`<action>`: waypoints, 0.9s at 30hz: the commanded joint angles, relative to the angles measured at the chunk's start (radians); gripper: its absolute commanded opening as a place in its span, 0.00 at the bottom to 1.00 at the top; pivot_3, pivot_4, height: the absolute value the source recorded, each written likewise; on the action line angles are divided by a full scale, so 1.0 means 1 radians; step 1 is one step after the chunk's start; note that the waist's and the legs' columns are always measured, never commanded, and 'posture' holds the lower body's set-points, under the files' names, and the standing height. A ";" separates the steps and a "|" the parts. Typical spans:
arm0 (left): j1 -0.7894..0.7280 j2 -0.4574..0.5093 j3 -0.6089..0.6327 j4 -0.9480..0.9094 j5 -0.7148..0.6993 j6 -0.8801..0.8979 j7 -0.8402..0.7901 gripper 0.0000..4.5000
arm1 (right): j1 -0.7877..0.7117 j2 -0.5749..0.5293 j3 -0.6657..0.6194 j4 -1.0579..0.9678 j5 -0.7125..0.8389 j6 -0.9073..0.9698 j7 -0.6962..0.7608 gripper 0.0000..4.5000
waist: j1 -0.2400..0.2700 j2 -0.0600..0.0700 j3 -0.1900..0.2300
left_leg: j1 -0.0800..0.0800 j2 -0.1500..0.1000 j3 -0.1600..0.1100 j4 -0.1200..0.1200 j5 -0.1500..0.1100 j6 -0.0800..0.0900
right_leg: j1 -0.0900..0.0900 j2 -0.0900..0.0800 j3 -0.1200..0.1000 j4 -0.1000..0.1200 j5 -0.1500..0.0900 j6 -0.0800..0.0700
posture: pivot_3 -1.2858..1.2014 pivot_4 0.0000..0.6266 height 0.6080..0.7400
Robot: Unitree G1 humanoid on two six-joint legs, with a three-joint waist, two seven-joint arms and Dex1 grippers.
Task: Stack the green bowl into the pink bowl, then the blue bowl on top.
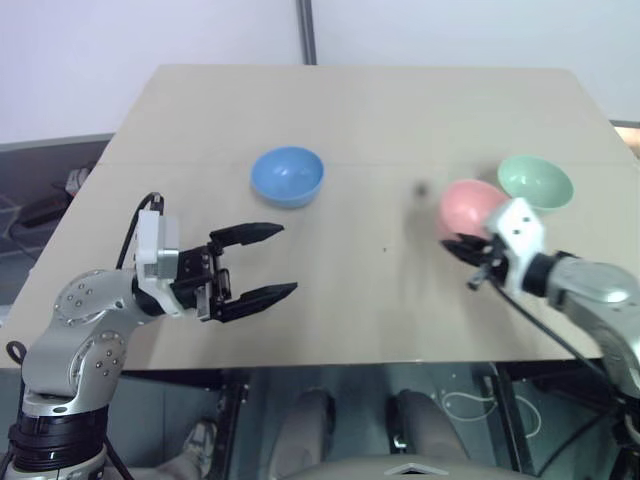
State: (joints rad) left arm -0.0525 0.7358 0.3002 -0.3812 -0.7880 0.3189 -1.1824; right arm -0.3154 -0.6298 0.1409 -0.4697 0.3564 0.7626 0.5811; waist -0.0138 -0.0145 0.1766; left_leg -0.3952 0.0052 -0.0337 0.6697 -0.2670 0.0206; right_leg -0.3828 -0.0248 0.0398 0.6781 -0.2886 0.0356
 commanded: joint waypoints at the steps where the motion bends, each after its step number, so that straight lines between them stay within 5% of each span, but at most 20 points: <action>1: 0.014 -0.001 0.018 -0.037 -0.003 -0.016 0.012 1.00 | -0.088 0.043 0.098 0.188 -0.078 -0.081 0.042 0.01 | 0.002 0.000 0.000 | -0.001 0.000 0.000 0.000 0.000 0.000 | -0.001 -0.001 0.000 0.000 0.000 0.000 | 0.52 0.24 1.00; 2: 0.023 0.001 0.021 -0.042 0.003 -0.020 0.012 1.00 | -0.111 0.052 0.111 0.242 -0.096 -0.101 0.052 0.19 | 0.000 0.000 0.000 | -0.002 -0.001 0.000 0.000 0.000 0.000 | -0.002 -0.001 0.000 0.000 0.000 0.000 | 0.52 0.24 1.00; 9: 0.067 0.000 0.068 -0.068 -0.006 -0.027 0.051 1.00 | -0.146 -0.019 -0.030 0.152 -0.043 -0.081 0.111 0.93 | 0.002 0.001 0.001 | -0.007 -0.002 0.001 0.000 0.000 0.000 | -0.006 -0.004 0.000 0.000 0.000 0.000 | 0.52 0.24 1.00; 13: 0.090 -0.009 0.067 -0.105 -0.015 -0.019 0.074 1.00 | -0.175 -0.078 -0.235 0.031 0.128 0.003 0.157 0.93 | 0.001 0.001 0.001 | -0.008 -0.002 0.000 -0.001 0.000 0.000 | -0.008 -0.004 0.000 0.001 0.000 0.000 | 0.52 0.24 1.00; 16: 0.078 -0.015 0.068 -0.110 -0.030 -0.012 0.094 1.00 | -0.216 -0.171 -0.315 0.087 0.104 -0.001 0.154 0.93 | 0.001 0.001 0.001 | -0.007 -0.002 0.000 -0.001 0.000 0.000 | -0.007 -0.004 0.000 0.001 0.000 0.000 | 0.52 0.24 1.00; 19: 0.059 -0.023 0.049 -0.102 -0.025 -0.015 0.099 1.00 | -0.213 -0.244 -0.254 0.267 -0.046 -0.157 0.149 0.93 | 0.002 0.000 0.000 | -0.003 -0.002 0.000 -0.001 0.000 0.000 | -0.003 -0.004 0.000 0.000 0.000 0.000 | 0.52 0.24 1.00; 27: 0.041 -0.026 0.053 -0.126 -0.033 0.000 0.127 1.00 | -0.389 -0.154 -0.095 0.992 -0.277 -0.504 0.147 0.93 | -0.011 0.001 0.001 | -0.002 -0.001 0.005 -0.001 0.000 0.000 | -0.004 -0.002 0.001 0.002 0.000 0.000 | 0.52 0.24 1.00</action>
State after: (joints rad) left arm -0.0210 0.7018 0.3308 -0.4654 -0.8014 0.3201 -1.0616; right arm -0.6404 -0.7836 0.0445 0.4275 0.1191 0.3511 0.7346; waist -0.0246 -0.0131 0.1777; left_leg -0.3982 0.0037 -0.0283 0.6686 -0.2669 0.0208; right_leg -0.3883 -0.0272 0.0409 0.6802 -0.2883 0.0356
